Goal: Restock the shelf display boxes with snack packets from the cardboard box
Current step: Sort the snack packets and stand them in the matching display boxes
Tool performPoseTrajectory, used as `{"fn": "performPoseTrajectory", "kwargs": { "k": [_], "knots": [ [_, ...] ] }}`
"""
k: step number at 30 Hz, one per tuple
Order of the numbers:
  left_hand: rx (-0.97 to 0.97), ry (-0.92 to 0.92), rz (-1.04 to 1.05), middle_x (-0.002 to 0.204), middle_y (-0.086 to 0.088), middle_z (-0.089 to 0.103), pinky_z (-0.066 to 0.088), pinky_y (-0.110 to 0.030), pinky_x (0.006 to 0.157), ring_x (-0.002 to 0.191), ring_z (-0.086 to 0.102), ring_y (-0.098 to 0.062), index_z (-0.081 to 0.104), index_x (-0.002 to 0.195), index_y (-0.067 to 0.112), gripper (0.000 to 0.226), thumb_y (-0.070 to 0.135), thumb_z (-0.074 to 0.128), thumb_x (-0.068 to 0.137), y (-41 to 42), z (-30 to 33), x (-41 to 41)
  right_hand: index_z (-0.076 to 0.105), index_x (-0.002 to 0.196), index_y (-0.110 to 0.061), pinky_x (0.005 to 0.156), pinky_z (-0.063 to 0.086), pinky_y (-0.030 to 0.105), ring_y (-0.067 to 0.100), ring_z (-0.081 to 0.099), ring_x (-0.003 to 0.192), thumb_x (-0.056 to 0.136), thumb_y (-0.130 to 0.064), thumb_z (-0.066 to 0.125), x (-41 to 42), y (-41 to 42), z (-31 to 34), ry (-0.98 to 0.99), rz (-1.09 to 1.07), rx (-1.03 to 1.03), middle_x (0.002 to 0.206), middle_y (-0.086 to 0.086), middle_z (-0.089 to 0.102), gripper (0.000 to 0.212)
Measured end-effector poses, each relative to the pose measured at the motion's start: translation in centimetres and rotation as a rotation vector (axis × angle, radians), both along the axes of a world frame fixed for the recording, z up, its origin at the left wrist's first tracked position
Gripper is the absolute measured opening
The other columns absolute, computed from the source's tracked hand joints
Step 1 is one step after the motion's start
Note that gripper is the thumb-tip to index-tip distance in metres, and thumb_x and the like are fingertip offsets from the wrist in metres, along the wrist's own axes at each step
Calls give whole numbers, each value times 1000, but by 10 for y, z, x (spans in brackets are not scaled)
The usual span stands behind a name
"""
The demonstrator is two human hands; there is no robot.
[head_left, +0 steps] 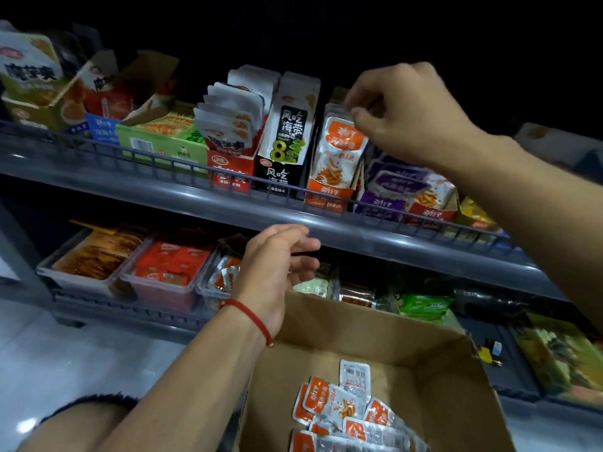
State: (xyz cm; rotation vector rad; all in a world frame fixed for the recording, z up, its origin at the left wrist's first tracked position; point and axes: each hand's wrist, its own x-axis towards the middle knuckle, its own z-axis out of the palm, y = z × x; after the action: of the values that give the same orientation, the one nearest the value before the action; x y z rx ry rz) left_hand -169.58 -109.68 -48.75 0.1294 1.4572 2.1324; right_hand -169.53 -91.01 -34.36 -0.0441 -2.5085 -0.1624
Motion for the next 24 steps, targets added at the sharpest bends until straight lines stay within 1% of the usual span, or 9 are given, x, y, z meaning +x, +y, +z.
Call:
{"fn": "performPoseTrajectory", "kwargs": {
  "k": [2, 4, 9, 11, 13, 15, 19, 21, 24],
  "knots": [
    [-76, 19, -27, 89, -9, 75, 53, -32, 63, 67, 64, -19, 68, 102, 12, 12, 11, 57, 97, 6, -8, 5, 73, 109, -19, 80, 52, 26, 8, 62, 87, 99, -25, 56, 35, -14, -8, -36, 63, -84, 98, -8, 68, 21],
    [-135, 35, -62, 88, -11, 74, 50, -31, 58, 65, 63, -20, 67, 101, 11, 12, 9, 56, 98, 16, -19, 13, 75, 101, -19, 77, 49, 23, 8, 65, 82, 96, -26, 56, 72, -21, -30, -120, 112, -132, 92, -8, 71, 21],
    [-355, 141, -216, 82, -8, 71, 42, -23, 47, 57, 58, -19, 66, 87, 15, 15, 4, 58, 94, 49, -64, 42, 72, 104, -31, 71, 56, 37, 14, 67, 79, 94, -34, 59, 152, 1, -118, -487, -30, -237, 87, -13, 71, 16],
    [-484, 167, -339, 86, -8, 71, 43, -24, 47, 57, 57, -17, 64, 87, 15, 15, 2, 58, 93, 60, -87, 55, 70, 108, -33, 72, 56, 37, 17, 68, 86, 95, -35, 59, 175, 19, -150, -610, -125, -253, 90, -13, 71, 18],
    [-608, 199, -491, 90, -10, 72, 47, -29, 55, 65, 60, -17, 65, 91, 15, 13, 4, 59, 93, 69, -110, 71, 70, 111, -33, 77, 56, 36, 17, 69, 92, 96, -35, 58, 197, 38, -173, -700, -187, -297, 96, -12, 73, 20],
    [-675, 217, -594, 85, -12, 69, 46, -30, 57, 65, 58, -18, 66, 89, 13, 13, 2, 60, 92, 76, -133, 88, 72, 113, -31, 84, 56, 34, 11, 68, 93, 97, -31, 60, 215, 58, -187, -764, -202, -404, 100, -11, 74, 19],
    [-803, 376, -912, 74, -6, 62, 41, -14, 48, 52, 54, -3, 71, 93, 3, 17, -9, 60, 90, 85, -168, 114, 73, 111, -28, 86, 57, 29, -2, 68, 83, 97, -29, 64, 237, 88, -194, -743, -176, -631, 88, -14, 75, 16],
    [-857, 456, -1116, 77, 1, 63, 45, -12, 60, 61, 58, 4, 73, 107, -3, 20, -7, 62, 90, 94, -183, 121, 73, 113, -26, 85, 57, 27, -4, 68, 82, 98, -30, 64, 239, 96, -196, -712, -160, -657, 86, -15, 74, 18],
    [-969, 657, -1342, 105, 0, 72, 49, -21, 83, 99, 66, -12, 72, 117, 14, 30, 9, 68, 88, 111, -201, 132, 72, 116, -25, 90, 56, 37, 6, 68, 91, 98, -33, 64, 238, 100, -199, -744, -154, -622, 96, -10, 75, 21]
  ]
}}
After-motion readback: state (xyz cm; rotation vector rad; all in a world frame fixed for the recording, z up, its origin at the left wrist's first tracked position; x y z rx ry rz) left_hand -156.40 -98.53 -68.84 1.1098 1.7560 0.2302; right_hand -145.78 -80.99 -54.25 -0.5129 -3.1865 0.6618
